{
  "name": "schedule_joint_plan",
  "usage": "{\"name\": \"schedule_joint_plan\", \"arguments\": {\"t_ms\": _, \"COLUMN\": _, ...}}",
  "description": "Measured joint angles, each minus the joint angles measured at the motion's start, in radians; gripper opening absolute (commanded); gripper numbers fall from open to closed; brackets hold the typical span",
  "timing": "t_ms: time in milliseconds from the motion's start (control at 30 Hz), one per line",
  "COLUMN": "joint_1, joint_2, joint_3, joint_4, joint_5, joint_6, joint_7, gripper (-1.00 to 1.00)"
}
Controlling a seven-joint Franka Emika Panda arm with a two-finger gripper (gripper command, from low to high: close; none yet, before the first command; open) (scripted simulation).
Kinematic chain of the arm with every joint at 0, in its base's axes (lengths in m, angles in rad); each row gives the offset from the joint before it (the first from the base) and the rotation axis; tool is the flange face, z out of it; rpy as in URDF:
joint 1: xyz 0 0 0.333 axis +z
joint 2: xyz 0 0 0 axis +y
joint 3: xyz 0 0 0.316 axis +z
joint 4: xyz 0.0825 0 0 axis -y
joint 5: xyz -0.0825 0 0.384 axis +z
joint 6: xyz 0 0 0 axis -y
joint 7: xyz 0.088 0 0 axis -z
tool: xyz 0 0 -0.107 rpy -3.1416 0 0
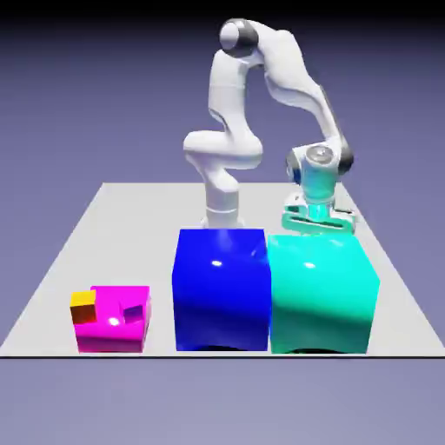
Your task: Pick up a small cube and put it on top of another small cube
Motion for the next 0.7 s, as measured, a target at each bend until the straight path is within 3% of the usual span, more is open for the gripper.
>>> {"name": "schedule_joint_plan", "arguments": {"t_ms": 433, "joint_1": 0.101, "joint_2": 0.412, "joint_3": -0.195, "joint_4": -0.037, "joint_5": -0.567, "joint_6": 0.349, "joint_7": 0.395, "gripper": -1.0}}
{"name": "schedule_joint_plan", "arguments": {"t_ms": 467, "joint_1": 0.103, "joint_2": 0.419, "joint_3": -0.199, "joint_4": -0.037, "joint_5": -0.576, "joint_6": 0.355, "joint_7": 0.402, "gripper": 1.0}}
{"name": "schedule_joint_plan", "arguments": {"t_ms": 700, "joint_1": 0.063, "joint_2": 0.261, "joint_3": -0.123, "joint_4": -0.023, "joint_5": -0.359, "joint_6": 0.22, "joint_7": 0.25, "gripper": 1.0}}
